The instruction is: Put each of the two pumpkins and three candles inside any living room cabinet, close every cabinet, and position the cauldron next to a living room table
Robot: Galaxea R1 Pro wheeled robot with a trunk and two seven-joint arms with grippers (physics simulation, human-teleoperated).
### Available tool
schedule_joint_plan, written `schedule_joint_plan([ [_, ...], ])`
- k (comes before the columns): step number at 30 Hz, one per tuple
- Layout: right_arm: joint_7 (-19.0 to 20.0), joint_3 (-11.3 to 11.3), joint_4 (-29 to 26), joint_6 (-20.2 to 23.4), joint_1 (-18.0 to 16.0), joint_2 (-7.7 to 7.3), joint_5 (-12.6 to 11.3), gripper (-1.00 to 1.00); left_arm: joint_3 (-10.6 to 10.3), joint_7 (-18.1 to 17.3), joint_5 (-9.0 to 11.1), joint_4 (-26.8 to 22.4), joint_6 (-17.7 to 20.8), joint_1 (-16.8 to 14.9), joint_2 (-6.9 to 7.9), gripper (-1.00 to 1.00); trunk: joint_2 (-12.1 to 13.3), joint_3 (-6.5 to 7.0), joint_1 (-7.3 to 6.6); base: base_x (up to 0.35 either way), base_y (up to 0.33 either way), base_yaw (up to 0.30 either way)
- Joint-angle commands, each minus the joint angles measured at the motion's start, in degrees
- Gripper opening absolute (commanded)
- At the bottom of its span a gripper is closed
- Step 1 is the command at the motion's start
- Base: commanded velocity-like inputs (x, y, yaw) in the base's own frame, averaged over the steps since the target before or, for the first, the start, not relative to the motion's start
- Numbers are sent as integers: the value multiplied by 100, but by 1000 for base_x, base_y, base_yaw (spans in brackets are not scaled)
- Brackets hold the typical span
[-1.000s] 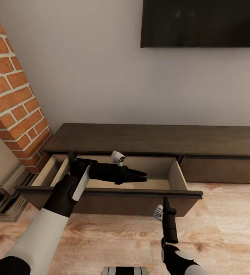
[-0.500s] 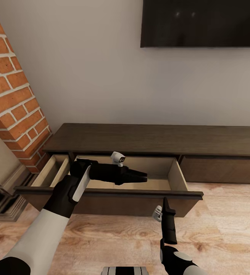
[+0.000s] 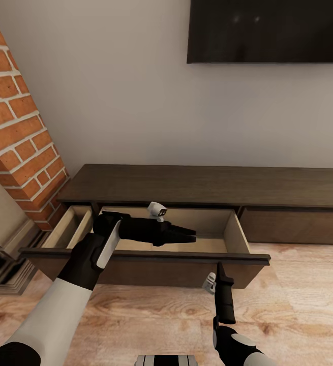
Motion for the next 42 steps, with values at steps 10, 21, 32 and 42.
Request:
schedule_joint_plan([
  [10,96,218,42,-32,4,26,28,-100,-1,1,0,2,-1,-1,-1,100,1,-1,1,0,0,0],
  [21,96,212,42,-34,4,46,28,100,3,0,0,8,-1,-1,7,100,1,-1,1,0,0,0],
  [32,39,204,106,-46,57,-41,36,100,34,0,9,28,-1,-1,1,100,1,-1,1,0,0,0],
  [42,14,204,315,-49,109,-54,23,100,41,0,9,37,-10,-1,7,100,1,-1,1,0,0,0],
])
